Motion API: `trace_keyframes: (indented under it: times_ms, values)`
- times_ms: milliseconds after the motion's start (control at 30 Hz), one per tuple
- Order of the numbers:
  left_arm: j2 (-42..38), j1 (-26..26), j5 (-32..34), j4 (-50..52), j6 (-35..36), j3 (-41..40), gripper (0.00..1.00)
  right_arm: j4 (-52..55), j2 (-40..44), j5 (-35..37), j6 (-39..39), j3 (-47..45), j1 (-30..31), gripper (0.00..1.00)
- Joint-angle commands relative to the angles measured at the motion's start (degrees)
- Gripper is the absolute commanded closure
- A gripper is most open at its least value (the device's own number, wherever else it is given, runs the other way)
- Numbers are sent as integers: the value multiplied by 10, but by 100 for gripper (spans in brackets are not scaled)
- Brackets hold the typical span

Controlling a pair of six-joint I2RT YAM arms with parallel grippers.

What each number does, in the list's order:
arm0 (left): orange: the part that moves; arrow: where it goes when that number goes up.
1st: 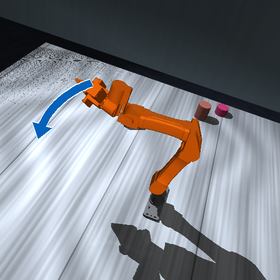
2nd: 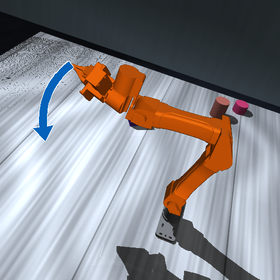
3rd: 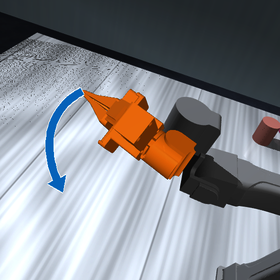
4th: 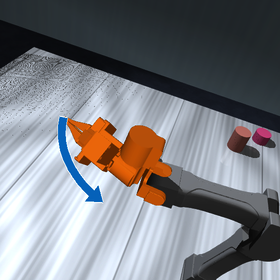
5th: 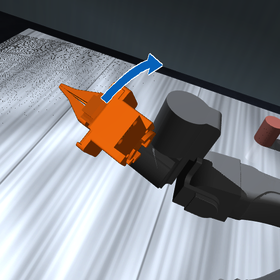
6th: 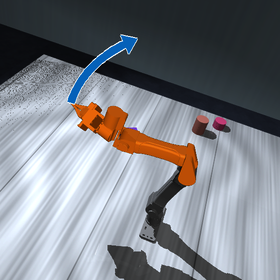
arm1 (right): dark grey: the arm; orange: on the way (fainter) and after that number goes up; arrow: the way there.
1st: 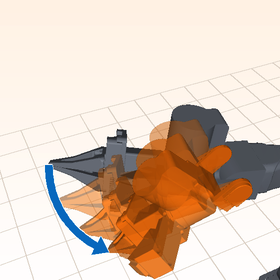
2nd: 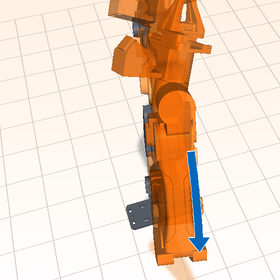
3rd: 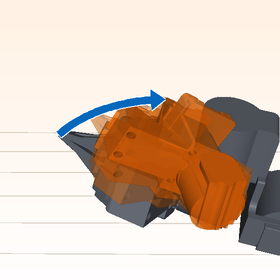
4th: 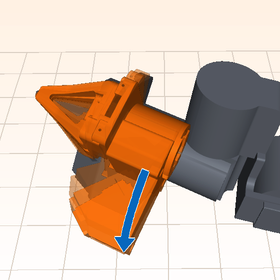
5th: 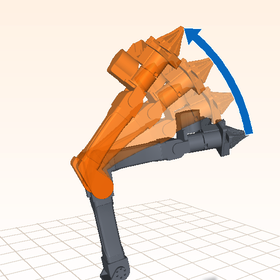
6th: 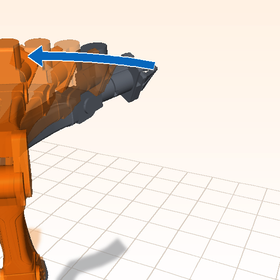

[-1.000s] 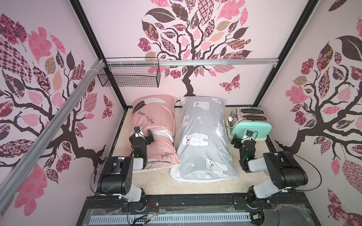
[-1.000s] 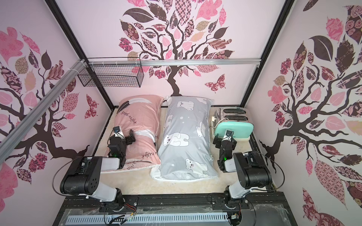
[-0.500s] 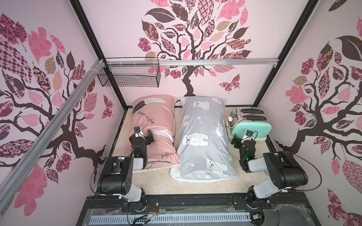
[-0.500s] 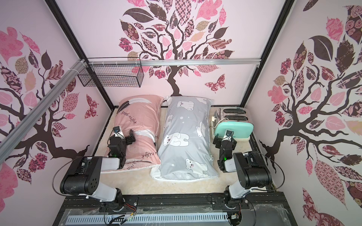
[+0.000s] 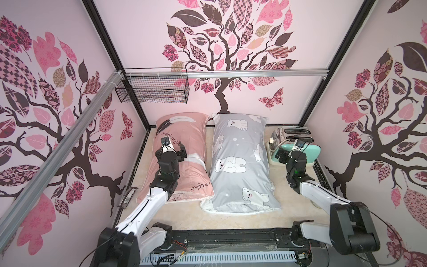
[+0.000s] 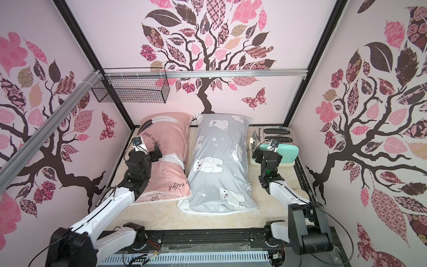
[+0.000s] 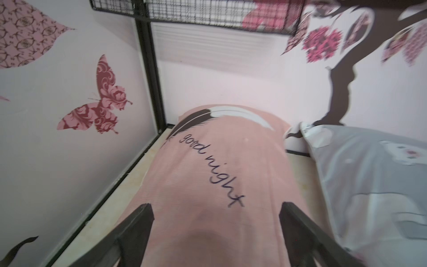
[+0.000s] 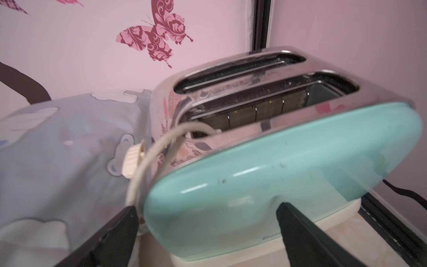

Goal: Zip up pillowcases
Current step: Pick up the pillowcase from the center of the board.

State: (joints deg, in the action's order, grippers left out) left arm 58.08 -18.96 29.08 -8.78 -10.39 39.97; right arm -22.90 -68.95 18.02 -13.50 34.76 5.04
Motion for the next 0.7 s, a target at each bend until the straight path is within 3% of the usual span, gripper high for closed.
trace_keyframes:
  times_ms: [0, 100, 267, 367, 467, 600, 667]
  values:
    - [-38, -70, 3, 305, -115, 21, 14, 287, 85, -24, -51, 42, 33, 0]
    - [-53, -141, -64, 391, -190, 12, 19, 391, 152, -82, -53, 66, 87, 0]
    - [-79, -170, -175, 340, -266, -86, 33, 519, 158, -210, -73, 109, 236, 0]
    - [-79, -169, -182, 308, -283, -130, 33, 518, 127, -252, -114, 117, 354, 0]
    - [-68, -164, -192, 293, -294, -147, 35, 444, 82, -297, -173, 105, 442, 2]
    - [-35, -120, -249, 250, -303, -180, 40, 296, 12, -377, -256, 78, 480, 18]
    - [-18, -81, -288, 225, -306, -199, 41, 247, -25, -377, -273, 76, 491, 38]
